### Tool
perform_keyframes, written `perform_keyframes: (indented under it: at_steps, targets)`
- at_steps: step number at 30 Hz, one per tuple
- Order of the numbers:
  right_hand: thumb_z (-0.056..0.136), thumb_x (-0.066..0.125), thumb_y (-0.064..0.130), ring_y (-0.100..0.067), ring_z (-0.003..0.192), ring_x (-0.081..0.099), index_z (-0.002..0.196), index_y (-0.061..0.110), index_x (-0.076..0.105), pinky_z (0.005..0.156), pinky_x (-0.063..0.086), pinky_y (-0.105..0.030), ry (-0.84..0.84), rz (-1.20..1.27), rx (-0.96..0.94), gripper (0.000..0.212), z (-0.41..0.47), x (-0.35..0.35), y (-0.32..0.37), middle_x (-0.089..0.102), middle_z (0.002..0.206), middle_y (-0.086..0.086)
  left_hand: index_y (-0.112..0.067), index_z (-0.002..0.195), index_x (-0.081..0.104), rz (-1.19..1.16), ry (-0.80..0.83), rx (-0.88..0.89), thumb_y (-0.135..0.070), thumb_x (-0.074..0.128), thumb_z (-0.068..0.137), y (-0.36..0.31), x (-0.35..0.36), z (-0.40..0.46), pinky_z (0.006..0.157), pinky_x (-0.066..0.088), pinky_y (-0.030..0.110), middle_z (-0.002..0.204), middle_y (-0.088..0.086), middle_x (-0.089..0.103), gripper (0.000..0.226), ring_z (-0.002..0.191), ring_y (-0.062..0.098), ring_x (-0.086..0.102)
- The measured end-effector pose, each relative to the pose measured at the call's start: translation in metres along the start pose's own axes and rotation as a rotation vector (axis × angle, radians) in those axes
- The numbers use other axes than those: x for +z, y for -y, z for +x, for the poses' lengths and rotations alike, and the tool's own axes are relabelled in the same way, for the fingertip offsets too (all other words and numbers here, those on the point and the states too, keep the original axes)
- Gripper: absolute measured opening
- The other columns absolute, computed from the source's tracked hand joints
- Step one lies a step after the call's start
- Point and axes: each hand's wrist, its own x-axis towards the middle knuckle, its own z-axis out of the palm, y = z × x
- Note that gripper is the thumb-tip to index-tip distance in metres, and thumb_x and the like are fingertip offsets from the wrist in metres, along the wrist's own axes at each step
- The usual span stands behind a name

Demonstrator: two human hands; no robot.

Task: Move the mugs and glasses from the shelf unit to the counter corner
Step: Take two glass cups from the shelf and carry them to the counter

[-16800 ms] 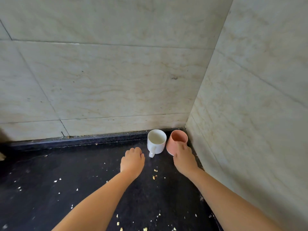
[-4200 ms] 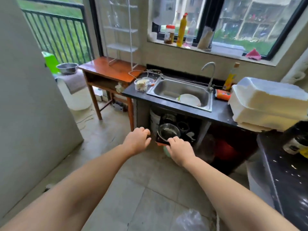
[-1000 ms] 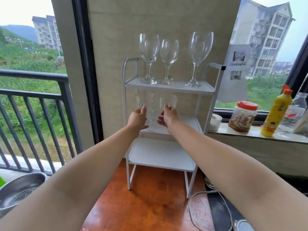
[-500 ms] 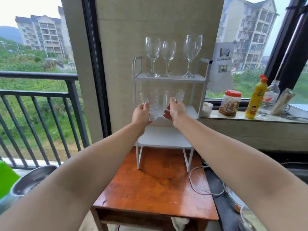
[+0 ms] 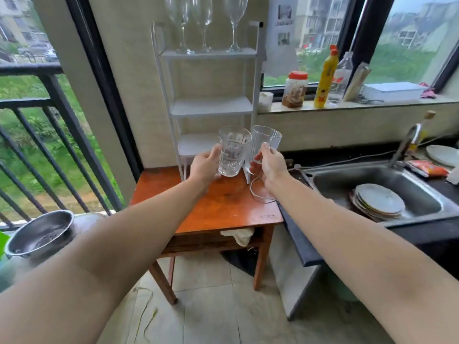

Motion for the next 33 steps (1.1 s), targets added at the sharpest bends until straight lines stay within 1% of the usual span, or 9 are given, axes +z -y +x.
perform_keyframes:
  at_steps: [3, 5, 7, 11, 18, 23, 26, 30, 33]
  targets:
    - [0.099, 0.042, 0.03, -0.013, 0.045, 0.051, 0.064, 0.016, 0.047, 0.049, 0.044, -0.025, -0.102, 0.002, 0.039, 0.039, -0.02, -0.056, -0.019, 0.048, 0.059, -0.001, -0.02, 0.07, 0.058, 0.054, 0.132, -0.066, -0.049, 0.048, 0.093, 0.029, 0.042, -0.036, 0.068, 0.059, 0.032, 0.066, -0.004, 0.051, 0.039, 0.067, 0.014, 0.052]
    - [0.099, 0.041, 0.028, -0.008, 0.037, 0.051, 0.062, 0.016, 0.045, 0.042, 0.044, -0.019, -0.19, 0.023, 0.069, 0.039, -0.035, -0.098, -0.027, 0.046, 0.056, 0.0, -0.016, 0.069, 0.054, 0.07, 0.201, -0.124, -0.047, 0.047, 0.094, 0.048, 0.071, -0.059, 0.05, 0.056, 0.023, 0.066, -0.001, 0.049, 0.041, 0.064, 0.013, 0.052]
    - [0.098, 0.041, 0.029, -0.008, 0.038, 0.049, 0.06, 0.016, 0.044, 0.041, 0.044, -0.017, -0.294, 0.011, 0.094, 0.04, -0.052, -0.151, -0.034, 0.044, 0.057, -0.001, -0.015, 0.071, 0.056, 0.054, 0.275, -0.191, -0.042, 0.047, 0.096, 0.065, 0.105, -0.087, 0.043, 0.055, 0.02, 0.069, -0.001, 0.052, 0.038, 0.06, 0.009, 0.058]
    - [0.098, 0.041, 0.036, -0.014, 0.051, 0.046, 0.061, 0.017, 0.045, 0.06, 0.048, -0.03, -0.449, -0.019, 0.159, 0.042, -0.101, -0.26, -0.042, 0.044, 0.057, -0.002, -0.015, 0.065, 0.053, 0.056, 0.436, -0.288, -0.038, 0.049, 0.096, 0.094, 0.174, -0.143, 0.051, 0.055, 0.026, 0.061, 0.001, 0.049, 0.039, 0.041, 0.007, 0.051]
    - [0.099, 0.04, 0.032, -0.015, 0.047, 0.042, 0.06, 0.017, 0.041, 0.047, 0.043, -0.023, -0.703, -0.011, 0.254, 0.041, -0.221, -0.44, -0.056, 0.042, 0.059, -0.001, -0.018, 0.069, 0.052, 0.208, 0.738, -0.436, -0.042, 0.043, 0.097, 0.127, 0.309, -0.278, 0.062, 0.055, 0.034, 0.066, 0.001, 0.048, 0.038, 0.06, 0.013, 0.049]
    - [0.099, 0.04, 0.026, -0.015, 0.046, 0.039, 0.061, 0.014, 0.041, 0.042, 0.042, -0.022, -0.876, 0.034, 0.25, 0.039, -0.298, -0.539, -0.056, 0.038, 0.058, -0.003, -0.017, 0.063, 0.049, 0.243, 0.963, -0.496, -0.042, 0.043, 0.096, 0.139, 0.4, -0.375, 0.052, 0.05, 0.029, 0.061, 0.0, 0.042, 0.042, 0.054, 0.013, 0.043]
    - [0.1, 0.04, 0.03, -0.015, 0.047, 0.041, 0.061, 0.014, 0.042, 0.043, 0.045, -0.023, -0.958, 0.088, 0.258, 0.042, -0.336, -0.585, -0.058, 0.041, 0.059, -0.003, -0.019, 0.066, 0.051, 0.315, 1.079, -0.482, -0.043, 0.044, 0.094, 0.14, 0.441, -0.416, 0.058, 0.056, 0.032, 0.066, -0.001, 0.044, 0.038, 0.056, 0.013, 0.041]
    - [0.1, 0.04, 0.032, -0.016, 0.049, 0.043, 0.06, 0.014, 0.042, 0.048, 0.045, -0.027, -1.079, 0.15, 0.256, 0.044, -0.376, -0.632, -0.055, 0.042, 0.06, -0.003, -0.016, 0.07, 0.056, 0.384, 1.167, -0.448, -0.043, 0.046, 0.092, 0.14, 0.487, -0.459, 0.053, 0.057, 0.03, 0.065, -0.001, 0.045, 0.036, 0.053, 0.012, 0.035]
    - [0.101, 0.04, 0.032, -0.016, 0.048, 0.042, 0.059, 0.013, 0.042, 0.048, 0.044, -0.028, -1.209, 0.204, 0.217, 0.046, -0.409, -0.682, -0.05, 0.041, 0.059, -0.004, -0.015, 0.071, 0.055, 0.45, 1.288, -0.427, -0.041, 0.046, 0.094, 0.136, 0.538, -0.503, 0.057, 0.059, 0.032, 0.065, -0.001, 0.043, 0.036, 0.053, 0.012, 0.033]
